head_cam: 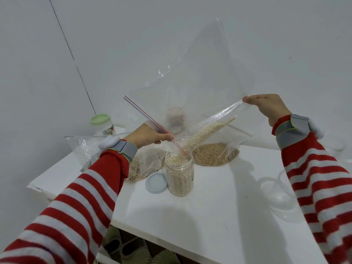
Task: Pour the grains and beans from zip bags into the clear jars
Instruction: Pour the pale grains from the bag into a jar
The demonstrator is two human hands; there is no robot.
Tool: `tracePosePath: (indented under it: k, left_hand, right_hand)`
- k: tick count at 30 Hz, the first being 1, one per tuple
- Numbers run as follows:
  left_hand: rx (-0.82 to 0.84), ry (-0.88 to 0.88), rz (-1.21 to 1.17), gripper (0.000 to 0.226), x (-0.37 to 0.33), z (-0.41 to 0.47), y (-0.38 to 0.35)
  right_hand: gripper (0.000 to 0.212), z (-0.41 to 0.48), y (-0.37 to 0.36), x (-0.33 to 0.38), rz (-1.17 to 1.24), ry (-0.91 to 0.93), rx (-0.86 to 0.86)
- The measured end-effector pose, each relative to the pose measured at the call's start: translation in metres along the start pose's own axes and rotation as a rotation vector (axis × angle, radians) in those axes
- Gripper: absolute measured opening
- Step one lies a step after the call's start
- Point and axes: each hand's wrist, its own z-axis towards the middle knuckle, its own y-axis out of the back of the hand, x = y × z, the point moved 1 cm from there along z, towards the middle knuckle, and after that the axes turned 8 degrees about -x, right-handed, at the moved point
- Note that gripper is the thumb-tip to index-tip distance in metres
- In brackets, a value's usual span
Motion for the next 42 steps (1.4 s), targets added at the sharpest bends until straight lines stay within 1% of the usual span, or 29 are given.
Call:
tracePosePath:
  k: [3, 8, 14, 21, 24, 27, 30, 32, 34, 35, 36, 37, 40, 42]
  left_hand:
    - [0.001, 0.01, -0.006, 0.055, -0.002, -0.001, 0.001]
    - [0.013, 0.022, -0.029, 0.05, -0.002, -0.003, 0.001]
    - [0.008, 0.032, -0.034, 0.055, 0.004, -0.004, 0.002]
    - [-0.002, 0.034, -0.057, 0.041, 0.0, -0.008, 0.001]
    - [-0.007, 0.042, -0.067, 0.04, 0.001, -0.009, 0.0]
    - [-0.013, 0.051, -0.066, 0.039, 0.0, -0.01, -0.001]
    - [-0.013, 0.066, -0.073, 0.043, 0.003, -0.01, -0.003]
    - [-0.008, 0.061, -0.09, 0.038, 0.004, -0.012, -0.005]
    - [-0.005, 0.067, -0.092, 0.034, 0.007, -0.012, -0.006]
    - [-0.008, 0.073, -0.085, 0.034, 0.008, -0.011, -0.007]
    - [-0.005, 0.075, -0.085, 0.035, 0.009, -0.012, -0.007]
    - [-0.004, 0.079, -0.085, 0.037, 0.01, -0.011, -0.007]
    - [-0.002, 0.087, -0.1, 0.037, 0.011, -0.01, -0.007]
    - [0.006, 0.079, -0.115, 0.033, 0.008, -0.011, -0.008]
  right_hand:
    - [0.035, 0.002, 0.0, 0.001, 0.006, 0.001, 0.002]
    - [0.035, 0.003, -0.002, 0.005, 0.006, 0.018, 0.013]
    - [0.034, 0.007, -0.004, 0.01, -0.01, 0.047, 0.022]
    - [0.03, 0.007, -0.005, 0.014, -0.03, 0.093, 0.036]
    - [0.029, 0.005, -0.006, 0.015, -0.064, 0.129, 0.056]
    - [0.023, 0.003, -0.008, 0.016, -0.096, 0.177, 0.079]
    - [0.02, 0.002, -0.009, 0.013, -0.127, 0.152, 0.138]
    - [0.022, 0.002, -0.007, 0.011, -0.069, 0.106, 0.208]
    - [0.036, 0.003, -0.003, 0.007, 0.019, 0.063, 0.291]
    - [0.044, 0.004, -0.001, 0.005, 0.021, 0.058, 0.315]
    - [0.048, 0.004, -0.001, 0.004, 0.005, 0.067, 0.321]
    - [0.046, 0.004, 0.0, 0.003, -0.024, 0.093, 0.298]
    - [0.029, 0.001, 0.002, 0.006, -0.051, 0.169, 0.217]
    - [0.028, 0.0, 0.002, 0.003, 0.006, 0.146, 0.206]
